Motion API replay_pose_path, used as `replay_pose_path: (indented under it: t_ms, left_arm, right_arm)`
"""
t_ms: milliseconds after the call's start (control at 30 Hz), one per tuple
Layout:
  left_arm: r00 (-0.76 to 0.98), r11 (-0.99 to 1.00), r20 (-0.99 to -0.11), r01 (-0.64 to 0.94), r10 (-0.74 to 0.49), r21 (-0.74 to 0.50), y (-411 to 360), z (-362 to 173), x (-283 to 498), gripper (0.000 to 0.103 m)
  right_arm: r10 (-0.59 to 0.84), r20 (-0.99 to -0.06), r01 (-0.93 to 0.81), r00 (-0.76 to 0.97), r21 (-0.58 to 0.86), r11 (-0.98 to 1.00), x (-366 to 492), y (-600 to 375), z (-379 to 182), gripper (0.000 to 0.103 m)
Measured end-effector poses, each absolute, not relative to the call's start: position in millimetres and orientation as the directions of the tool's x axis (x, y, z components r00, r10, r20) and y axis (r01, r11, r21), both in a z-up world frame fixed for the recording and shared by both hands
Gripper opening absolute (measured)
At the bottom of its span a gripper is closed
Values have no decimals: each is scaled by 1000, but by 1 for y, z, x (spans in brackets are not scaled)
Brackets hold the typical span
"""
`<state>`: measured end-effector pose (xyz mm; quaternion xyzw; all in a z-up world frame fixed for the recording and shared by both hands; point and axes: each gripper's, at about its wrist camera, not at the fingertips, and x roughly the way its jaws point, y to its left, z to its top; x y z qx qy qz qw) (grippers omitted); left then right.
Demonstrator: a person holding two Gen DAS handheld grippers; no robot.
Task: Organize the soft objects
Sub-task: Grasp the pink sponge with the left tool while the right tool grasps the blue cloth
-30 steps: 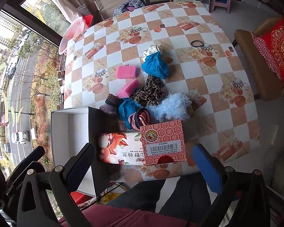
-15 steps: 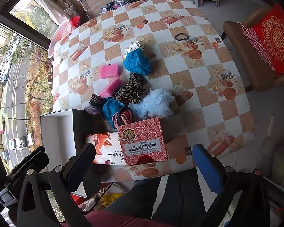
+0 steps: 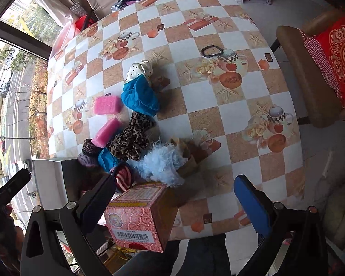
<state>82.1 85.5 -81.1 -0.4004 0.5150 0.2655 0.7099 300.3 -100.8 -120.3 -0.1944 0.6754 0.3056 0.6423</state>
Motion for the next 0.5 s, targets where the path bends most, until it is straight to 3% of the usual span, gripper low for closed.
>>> replay_pose_path:
  t_ms: [233, 500]
  left_arm:
    - [227, 605, -974, -777, 12, -173, 122, -141, 152, 103]
    - [89, 660, -996, -747, -15, -77, 137, -225, 196, 103]
  right_arm:
    - [101, -984, -725, -150, 178, 665, 319, -58, -172, 103]
    - [97, -985, -800, -142, 172, 575, 327, -15, -222, 103]
